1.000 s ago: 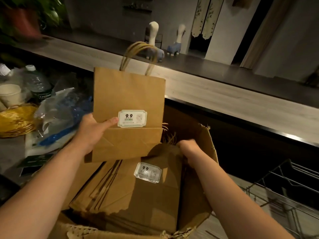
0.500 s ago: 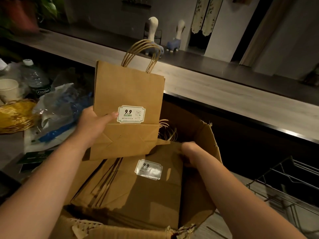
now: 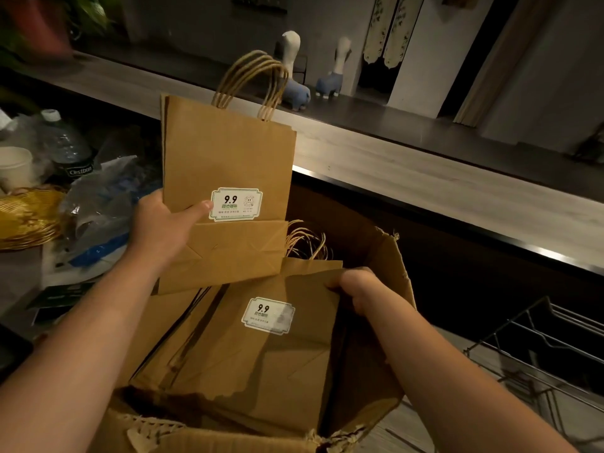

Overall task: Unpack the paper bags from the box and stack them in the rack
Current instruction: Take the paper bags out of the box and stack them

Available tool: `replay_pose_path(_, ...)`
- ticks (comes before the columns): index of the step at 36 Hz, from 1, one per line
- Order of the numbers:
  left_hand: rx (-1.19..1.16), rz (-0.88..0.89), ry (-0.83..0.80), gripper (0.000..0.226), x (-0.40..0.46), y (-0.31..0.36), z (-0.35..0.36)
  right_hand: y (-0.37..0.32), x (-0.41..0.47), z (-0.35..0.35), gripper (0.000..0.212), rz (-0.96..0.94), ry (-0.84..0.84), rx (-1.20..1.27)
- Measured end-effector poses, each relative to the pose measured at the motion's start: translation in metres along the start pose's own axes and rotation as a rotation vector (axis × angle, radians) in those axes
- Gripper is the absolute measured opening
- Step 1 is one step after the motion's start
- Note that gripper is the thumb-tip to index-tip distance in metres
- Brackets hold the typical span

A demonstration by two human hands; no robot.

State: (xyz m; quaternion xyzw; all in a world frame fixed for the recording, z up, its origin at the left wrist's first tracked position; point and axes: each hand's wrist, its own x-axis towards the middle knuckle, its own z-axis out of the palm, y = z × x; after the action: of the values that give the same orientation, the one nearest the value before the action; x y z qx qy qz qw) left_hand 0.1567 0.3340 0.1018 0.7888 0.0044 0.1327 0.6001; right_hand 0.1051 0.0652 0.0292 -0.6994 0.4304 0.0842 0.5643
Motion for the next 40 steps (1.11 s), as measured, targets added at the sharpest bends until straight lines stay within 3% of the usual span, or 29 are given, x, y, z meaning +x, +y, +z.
replay_pose_path(5, 0.051, 0.025, 0.059, 0.036, 0.0, 0.001, -0.003, -0.005, -0.007, 0.0, 0.053, 0.018, -0.178, 0.326)
replay_pose_path(9, 0.034, 0.046, 0.149, 0.037, 0.0, 0.004, -0.007, -0.006, -0.013, -0.002, 0.027, -0.098, -0.216, 0.408)
replay_pose_path(11, 0.029, 0.057, 0.203, 0.037, 0.001, 0.005, -0.009, -0.005, -0.011, -0.003, 0.023, -0.16, -0.179, 0.366)
replay_pose_path(16, 0.021, 0.048, 0.272, 0.037, 0.0, 0.01, -0.008, -0.005, -0.007, -0.002, 0.039, -0.294, 0.058, 0.238)
replay_pose_path(23, 0.0, 0.071, 0.273, 0.037, 0.0, 0.011, -0.007, -0.01, -0.016, -0.003, 0.049, -0.463, 0.147, 0.115)
replay_pose_path(33, 0.038, 0.115, 0.372, 0.033, 0.005, 0.007, -0.011, -0.017, -0.038, -0.015, 0.03, -0.7, 0.402, 0.118)
replay_pose_path(40, -0.025, 0.069, 0.258, 0.039, 0.007, 0.003, -0.009, -0.022, -0.044, -0.019, 0.027, -0.814, 0.361, 0.289)
